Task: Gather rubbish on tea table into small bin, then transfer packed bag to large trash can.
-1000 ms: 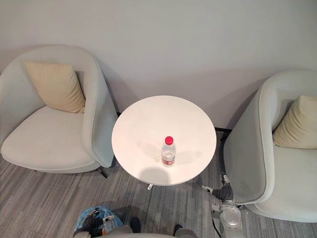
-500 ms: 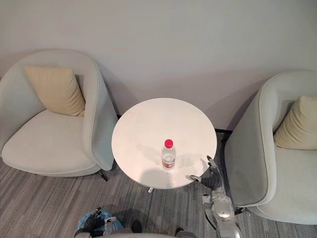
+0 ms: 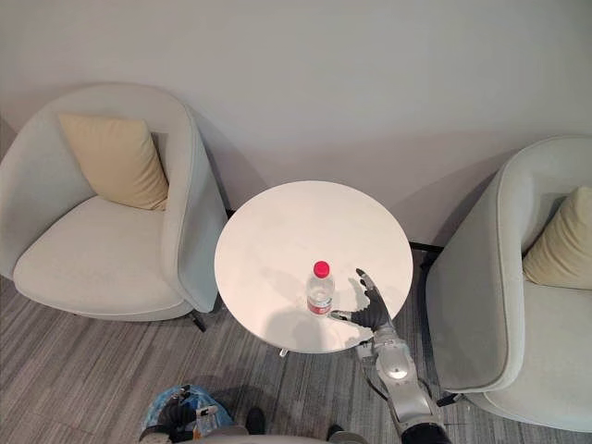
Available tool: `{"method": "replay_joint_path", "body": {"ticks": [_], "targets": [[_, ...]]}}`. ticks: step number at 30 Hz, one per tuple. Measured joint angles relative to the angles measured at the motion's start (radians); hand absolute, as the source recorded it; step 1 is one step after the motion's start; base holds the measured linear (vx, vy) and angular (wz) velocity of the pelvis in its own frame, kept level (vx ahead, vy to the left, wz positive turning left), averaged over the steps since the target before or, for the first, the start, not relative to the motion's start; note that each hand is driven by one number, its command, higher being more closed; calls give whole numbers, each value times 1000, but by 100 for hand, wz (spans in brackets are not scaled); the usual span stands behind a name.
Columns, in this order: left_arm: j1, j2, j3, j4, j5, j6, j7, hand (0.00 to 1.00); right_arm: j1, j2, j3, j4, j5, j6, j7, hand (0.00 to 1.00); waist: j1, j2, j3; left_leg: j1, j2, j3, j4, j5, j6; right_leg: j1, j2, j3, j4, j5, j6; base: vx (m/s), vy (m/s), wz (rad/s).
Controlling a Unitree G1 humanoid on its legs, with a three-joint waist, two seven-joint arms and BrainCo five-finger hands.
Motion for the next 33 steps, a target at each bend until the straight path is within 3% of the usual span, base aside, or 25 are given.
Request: {"method": "replay_joint_path", "body": {"ticks": [8, 18, 19, 33], "targets": [[15, 0, 1, -2, 4, -3, 0, 0, -82, 0, 14, 72, 12, 0, -6, 0, 24, 7, 9, -12, -3, -17, -2, 0, 0, 0, -1, -14, -10, 0, 0, 3, -5, 7], [27, -4, 1, -31, 2, -4, 2, 0, -179, 6, 50, 135, 40, 0, -11, 0, 28, 19, 58, -51, -8, -32, 5, 0, 0, -27, -5, -29, -10, -1, 1, -12, -3, 5], [27, -4, 1, -33, 1, -4, 2, 0, -186, 8, 51, 143, 40, 1, -12, 100, 29, 18, 59, -57, -8, -33, 7, 0, 0, -31, -5, -30, -9, -1, 1, 1, -5, 5], [28, -8, 1, -70, -27, -8, 24, 0, -237, 25, 81, 187, 50, 6, -28, 100, 55, 33, 101, -101, -10, -58, 47, -1, 1, -57, -12, -40, 29, -11, 3, -32, -1, 5]]}}
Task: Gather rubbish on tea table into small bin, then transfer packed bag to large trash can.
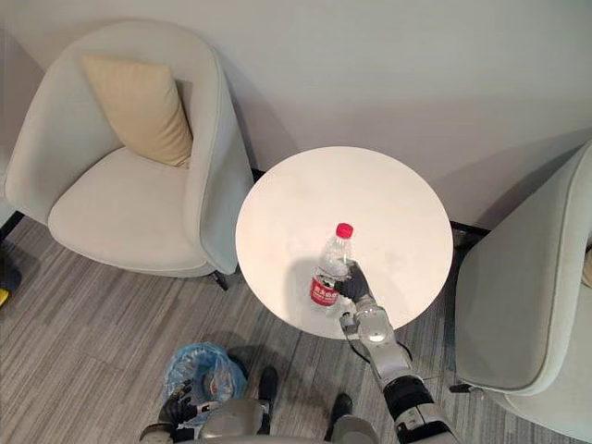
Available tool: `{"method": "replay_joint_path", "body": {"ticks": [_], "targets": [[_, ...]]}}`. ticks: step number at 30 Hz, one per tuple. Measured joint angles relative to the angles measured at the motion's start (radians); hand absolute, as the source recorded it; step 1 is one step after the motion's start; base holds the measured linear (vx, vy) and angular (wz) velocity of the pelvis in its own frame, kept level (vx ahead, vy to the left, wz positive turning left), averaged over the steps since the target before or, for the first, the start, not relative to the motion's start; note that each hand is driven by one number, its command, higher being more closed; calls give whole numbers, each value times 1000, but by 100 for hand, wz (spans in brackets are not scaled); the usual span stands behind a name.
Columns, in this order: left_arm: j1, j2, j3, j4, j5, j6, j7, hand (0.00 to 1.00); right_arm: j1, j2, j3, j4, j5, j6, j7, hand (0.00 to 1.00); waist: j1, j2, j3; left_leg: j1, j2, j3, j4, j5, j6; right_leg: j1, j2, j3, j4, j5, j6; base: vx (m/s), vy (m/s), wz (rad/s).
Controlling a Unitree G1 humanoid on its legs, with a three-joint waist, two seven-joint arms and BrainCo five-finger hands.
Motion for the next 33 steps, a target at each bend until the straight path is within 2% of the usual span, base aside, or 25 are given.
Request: {"method": "replay_joint_path", "body": {"ticks": [6, 15, 21, 27, 33], "targets": [[-1, 0, 8, -21, -10, -11, 1, 0, 1, 5, -3, -21, 22, 0, -1, 100, -1, 0, 0, 0, -1, -1, 0, 0, 0, -1, -1, 0, 3, -2, 3, -6, 0, 0], [-1, -1, 9, -39, -9, -17, 1, 0, 122, 4, -14, -315, 28, -12, 5, 100, -4, -2, -1, 21, 1, 11, -3, 0, 0, 11, 0, 18, 6, -1, 3, -13, 0, -4], [1, -1, 9, -34, -9, -17, -1, 0, 205, 2, -6, -433, 27, -37, 40, 100, -15, -10, -6, 49, 2, 37, -16, 0, 0, 19, 0, 49, 6, 2, 6, -36, 4, -14], [0, 3, 9, -5, -9, -17, -1, 0, 247, -2, 8, -514, 26, -52, 56, 100, -30, -31, -20, 51, 3, 60, -18, 0, 0, 9, 1, 73, 5, 9, 8, -12, 3, -12], [1, 4, 9, 21, -9, -18, -2, 0, 288, -6, 24, -525, 18, -56, 74, 100, -32, -32, -43, 80, 3, 75, -26, -1, 1, 21, 1, 89, 0, 12, 8, -33, 4, -8]]}}
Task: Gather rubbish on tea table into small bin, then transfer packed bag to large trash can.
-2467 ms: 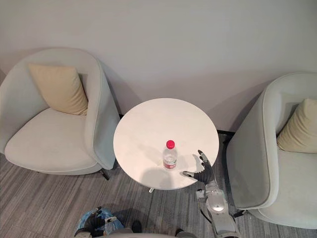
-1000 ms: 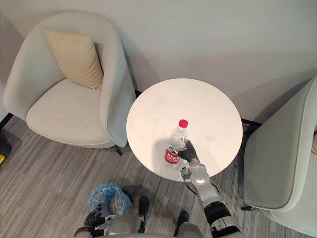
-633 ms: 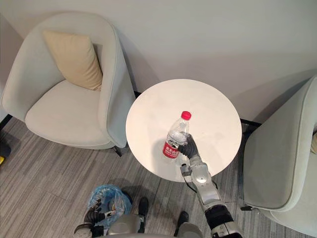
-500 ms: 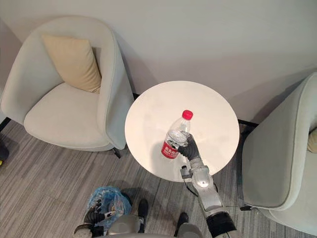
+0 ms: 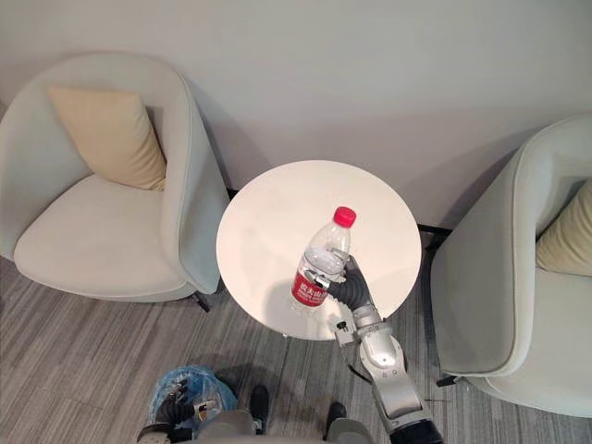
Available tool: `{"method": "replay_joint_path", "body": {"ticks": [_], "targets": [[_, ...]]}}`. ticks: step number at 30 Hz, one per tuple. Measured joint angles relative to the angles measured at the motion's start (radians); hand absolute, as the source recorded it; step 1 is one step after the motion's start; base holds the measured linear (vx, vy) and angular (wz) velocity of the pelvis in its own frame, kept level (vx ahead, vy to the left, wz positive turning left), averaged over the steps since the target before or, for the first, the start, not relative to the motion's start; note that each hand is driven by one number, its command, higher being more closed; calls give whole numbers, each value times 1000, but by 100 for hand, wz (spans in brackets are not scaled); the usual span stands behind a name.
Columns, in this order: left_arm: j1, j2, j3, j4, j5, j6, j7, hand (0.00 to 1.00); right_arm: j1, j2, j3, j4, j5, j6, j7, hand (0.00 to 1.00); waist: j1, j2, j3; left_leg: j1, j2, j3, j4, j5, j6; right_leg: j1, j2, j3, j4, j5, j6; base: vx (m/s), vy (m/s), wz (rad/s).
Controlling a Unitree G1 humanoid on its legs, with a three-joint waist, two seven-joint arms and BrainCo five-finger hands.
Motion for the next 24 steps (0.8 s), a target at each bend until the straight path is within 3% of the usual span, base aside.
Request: {"method": "replay_joint_path", "body": {"ticks": [5, 7, 10, 13, 15, 16, 20, 21, 22, 23, 24], "targets": [[-1, -1, -2, 21, 0, 0, -1, 0, 1, -17, 17, 0, -4, 0, 10, 100, 0, 4, -16, -1, 0, 13, -2, 0, 0, -17, -1, 18, 16, 2, 6, -31, 2, -9], [-5, 1, -3, 21, 0, 0, -1, 0, -9, -19, 19, 0, -30, 0, 9, 100, -4, 3, -17, -32, -5, 10, 26, -5, 6, -71, -10, 36, 107, -27, 12, -29, 7, 3], [-25, 10, -17, 21, -1, 0, -2, 0, -11, -19, 5, -1, -41, 1, 0, 100, -25, 4, -15, -92, -24, -65, 98, -14, 17, -138, -13, 171, 264, -73, 39, -45, 9, 74], [-46, 18, -17, 22, -1, 0, -2, 0, -11, -19, -9, -34, -50, 0, -5, 100, -26, -13, -17, -157, -69, -155, 141, -17, 20, -139, -45, 232, 318, -175, 72, -110, -105, 95], [-44, 21, -16, 22, -1, 0, -2, 0, -11, -4, -8, -46, -69, 0, -5, 100, -28, -17, -17, -178, -87, -196, 156, -4, 8, -142, -44, 276, 366, -221, 70, -142, -133, 100], [-41, 13, -16, 21, -1, 0, -1, 0, -12, -11, -7, -45, -78, 0, -5, 100, -22, -8, -23, -199, -87, -240, 159, 8, -10, -141, -37, 260, 348, -234, 52, -147, -154, 91], [-26, 4, -17, 21, -1, -1, -1, 0, -20, -35, -13, -46, -77, -6, -15, 100, -1, 38, -40, -273, -25, -320, 115, 57, -41, -176, 29, 163, 306, -190, 7, -168, -182, 66], [-26, 1, -22, 20, -3, 1, -1, 0, -20, -42, -19, -45, -77, -5, -26, 100, -2, 55, -34, -289, 15, -302, 86, 50, -15, -178, 70, 134, 294, -164, -12, -98, -183, 68], [-37, 1, -27, 21, -5, 1, -1, 0, -17, -41, -24, -44, -77, -4, -30, 100, -2, 55, -33, -290, 29, -279, 60, 22, 35, -173, 79, 129, 261, -141, -33, -141, -192, 97], [-67, 10, -40, 31, -7, 0, -4, 0, -23, -35, -46, -48, -77, -5, -34, 100, -3, 30, -24, -312, 34, -168, 75, -44, 105, -153, 51, 100, 183, -91, -42, -143, -116, 116], [-98, 17, -44, 38, -9, 1, -4, 0, -31, -31, -78, -50, -77, -8, -43, 100, -6, 25, -10, -365, 33, -49, 237, -38, 103, -156, 24, 43, 179, -80, -52, -147, -115, 121]]}}
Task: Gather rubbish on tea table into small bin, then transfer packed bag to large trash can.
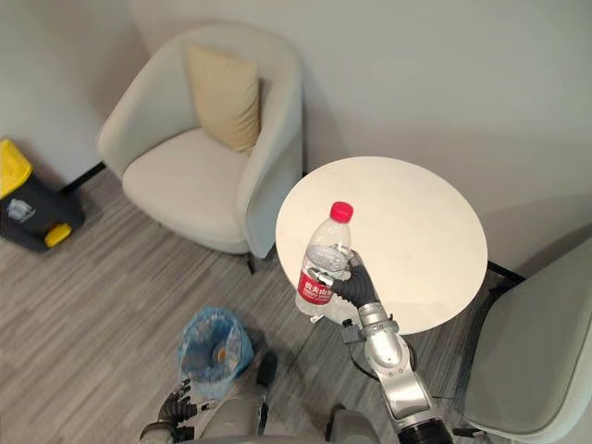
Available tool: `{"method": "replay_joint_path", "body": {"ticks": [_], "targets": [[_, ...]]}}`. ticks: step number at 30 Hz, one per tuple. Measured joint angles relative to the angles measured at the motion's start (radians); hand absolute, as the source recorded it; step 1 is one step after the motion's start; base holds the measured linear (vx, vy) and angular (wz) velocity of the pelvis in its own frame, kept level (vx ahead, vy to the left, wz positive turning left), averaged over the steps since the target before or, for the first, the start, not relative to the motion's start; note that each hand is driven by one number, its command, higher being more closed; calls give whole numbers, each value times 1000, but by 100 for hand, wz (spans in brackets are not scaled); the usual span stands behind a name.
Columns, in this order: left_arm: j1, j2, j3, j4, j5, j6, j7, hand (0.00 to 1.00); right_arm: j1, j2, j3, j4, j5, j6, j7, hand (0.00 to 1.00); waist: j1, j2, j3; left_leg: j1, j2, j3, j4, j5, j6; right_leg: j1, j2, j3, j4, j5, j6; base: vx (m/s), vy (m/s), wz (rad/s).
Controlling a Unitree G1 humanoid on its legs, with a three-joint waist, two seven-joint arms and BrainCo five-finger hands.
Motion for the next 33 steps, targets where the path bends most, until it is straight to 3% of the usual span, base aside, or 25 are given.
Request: {"method": "replay_joint_path", "body": {"ticks": [2, 3, 5, 7, 10, 12, 17, 23, 25, 27, 30, 33], "targets": [[-10, -11, -13, -1, 2, -2, 1, 0, 0, 4, -42, 2, 0, 6, -17, 100, -23, -2, 0, 22, -1, 124, 192, -15, 11, 11, -41, -67, 15, -1, -2, -159, -114, 110], [-7, -21, -25, 0, 9, -2, 0, 0, 0, 5, -59, 1, 0, 5, -32, 100, -40, 0, -3, 68, 5, 174, 256, -52, 7, 20, -61, -105, 12, -1, -2, -137, -49, 98], [-9, -25, -45, 0, 12, -1, -3, 0, 2, 7, -84, 1, 0, 5, -42, 100, -55, 18, -13, 130, 35, 203, 282, -120, -48, 17, -71, -149, 15, -1, -1, -116, 43, 87], [-23, -24, -45, -2, 35, -3, -7, 0, 21, 17, -120, 2, -1, 10, -52, 100, -72, 42, -28, 241, 50, 225, 118, -133, -115, 24, -81, -215, 12, 3, 24, -112, 117, 108], [-19, -18, -46, -1, 51, -1, -9, 0, 27, 50, -130, 10, -3, 13, -52, 100, -67, 34, -35, 301, 32, 220, -49, -107, -136, 69, -64, -265, -70, 52, 45, -84, 120, 67], [13, -19, -47, -1, 61, 0, -10, 0, 28, 76, -120, 24, -28, 13, -52, 100, -50, 30, -40, 323, 18, 218, -74, -88, -126, 110, -58, -263, -134, 92, 53, -81, 49, 7], [52, -16, -45, 6, 81, 0, -11, 0, 32, 76, -119, 55, -33, 13, -50, 100, -49, 35, -46, 346, 1, 210, -163, -24, -118, 122, -50, -261, -198, 144, 50, -123, 30, 0], [62, -13, -36, 20, 87, 0, -11, 0, 34, 74, -116, 105, -33, 23, -48, 100, -48, 33, -46, 350, 0, 198, -223, 15, -126, 119, -34, -263, -221, 153, 42, -100, -17, 2], [63, -13, -33, 20, 87, 0, -11, 0, 34, 71, -114, 105, -33, 23, -48, 100, -45, 31, -45, 340, -1, 198, -212, 4, -121, 89, -49, -259, -166, 116, 55, -32, 9, 8], [62, 0, -32, 21, 84, 0, -10, 0, 34, 72, -106, 105, -36, 23, -48, 100, -46, 8, -33, 307, -20, 194, -135, -33, -101, 22, -103, -247, -2, 30, 74, 8, 23, 17], [81, 18, -21, 21, 68, 0, -6, 0, 35, 70, -89, 127, -41, 23, -43, 100, -50, -26, -18, 285, -49, 155, -28, -112, -95, 7, -171, -254, 149, -47, 92, 47, -1, 31], [89, 18, -10, 18, 65, -1, 3, 0, 42, 67, -88, 132, -41, 24, -27, 100, -54, -36, -16, 281, -78, 97, -13, -132, -77, -4, -200, -215, 237, -39, 87, 139, 47, 63]]}}
